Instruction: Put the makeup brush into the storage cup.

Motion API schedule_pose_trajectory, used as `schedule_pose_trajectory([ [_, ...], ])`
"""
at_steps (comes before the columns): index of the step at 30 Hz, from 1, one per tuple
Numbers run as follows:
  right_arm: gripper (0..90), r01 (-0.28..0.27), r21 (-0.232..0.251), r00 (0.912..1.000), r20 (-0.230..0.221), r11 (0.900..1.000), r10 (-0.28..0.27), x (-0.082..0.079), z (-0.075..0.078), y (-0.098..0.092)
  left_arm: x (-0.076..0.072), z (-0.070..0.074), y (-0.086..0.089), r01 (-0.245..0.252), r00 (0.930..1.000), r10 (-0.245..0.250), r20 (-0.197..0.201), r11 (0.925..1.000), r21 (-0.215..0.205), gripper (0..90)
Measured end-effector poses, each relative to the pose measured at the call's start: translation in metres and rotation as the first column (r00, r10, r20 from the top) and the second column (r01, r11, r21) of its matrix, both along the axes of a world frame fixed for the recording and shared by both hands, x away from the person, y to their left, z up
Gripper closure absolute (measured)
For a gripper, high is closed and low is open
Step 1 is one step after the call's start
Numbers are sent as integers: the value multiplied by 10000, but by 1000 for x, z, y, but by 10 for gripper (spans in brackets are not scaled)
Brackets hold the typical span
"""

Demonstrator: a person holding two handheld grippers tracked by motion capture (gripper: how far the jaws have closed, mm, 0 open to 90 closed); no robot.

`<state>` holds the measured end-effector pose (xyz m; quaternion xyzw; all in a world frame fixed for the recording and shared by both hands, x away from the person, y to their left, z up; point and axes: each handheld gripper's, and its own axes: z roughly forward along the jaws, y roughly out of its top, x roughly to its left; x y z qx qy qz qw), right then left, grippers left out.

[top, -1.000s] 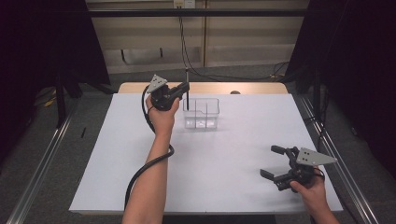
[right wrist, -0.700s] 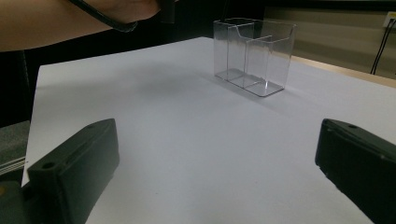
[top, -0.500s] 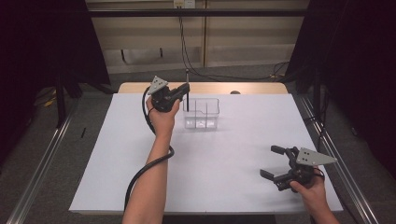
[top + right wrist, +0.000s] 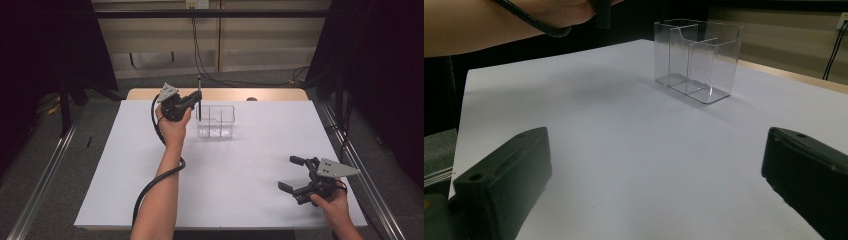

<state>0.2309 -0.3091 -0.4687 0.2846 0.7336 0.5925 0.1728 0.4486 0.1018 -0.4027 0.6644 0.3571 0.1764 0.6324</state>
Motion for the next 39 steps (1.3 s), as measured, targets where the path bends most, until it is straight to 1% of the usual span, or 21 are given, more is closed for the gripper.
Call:
schedule_pose_trajectory([
  [4, 0, 8, -18, 10000, -11, 10000, -8, 0, 0, 0, 0, -1, 1, 11, 10000, -11, -26, 10000, 48, 840],
  [6, 0, 0, -1, 10000, 1, 10000, 0, 0, 0, 0, -1, -2, 0, -3, 10000, 3, -43, 10000, -19, 840],
  [8, 0, 0, 2, 10000, 5, 10000, 0, 0, 0, 0, -1, -3, 1, 14, 10000, -13, -48, 9999, 103, 840],
  [9, 0, 1, -9, 10000, 6, 10000, -1, 0, 0, 0, -1, -3, 0, -10, 10000, 10, -76, 10000, 22, 840],
  [11, 0, 2, -1, 10000, 4, 10000, -2, 0, 0, 0, -1, -5, 1, -10, 9999, 10, -108, 10000, -12, 839],
  [13, 0, 12, -10, 10000, -8, 10000, -12, 0, 0, 0, -1, -6, 2, -9, 9999, 10, -118, 10000, 48, 840],
  [17, 0, 3, -26, 10000, -14, 10000, -3, 0, 0, 0, -2, -8, 2, -22, 9999, 23, -157, 10000, 23, 839],
  [21, 0, -8, -12, 10000, -17, 10000, 8, 0, 0, 0, -3, -9, 3, 3, 9999, -2, -149, 9999, 109, 839],
  [24, 0, -6, -23, 10000, -28, 10000, 6, 0, 0, 0, -4, -10, 3, -13, 9999, 14, -165, 10000, 68, 838],
  [25, 0, -41, -37, 10000, -25, 10000, 41, 0, 0, 0, -4, -10, 4, 6, 9999, -4, -156, 9999, 131, 838],
  [28, 0, -30, -32, 10000, -20, 10000, 30, 0, 0, 0, -5, -11, 3, -23, 9998, 24, -186, 10000, 48, 838],
  [29, 0, -22, -15, 10000, -12, 10000, 22, 0, 0, 1, -5, -11, 4, 23, 9998, -21, -172, 9999, 124, 838],
  [36, 0, -62, -41, 10000, -22, 10000, 62, 0, 0, 1, -6, -12, 4, 19, 9998, -17, -180, 10000, 69, 835],
  [38, 0, -54, -51, 10000, -21, 10000, 54, 0, 0, 1, -6, -12, 4, 86, 9998, -83, -172, 9998, 188, 835],
  [39, 0, -52, -52, 10000, -26, 10000, 51, 0, 0, 1, -6, -12, 4, 96, 9998, -94, -183, 9998, 156, 834],
])
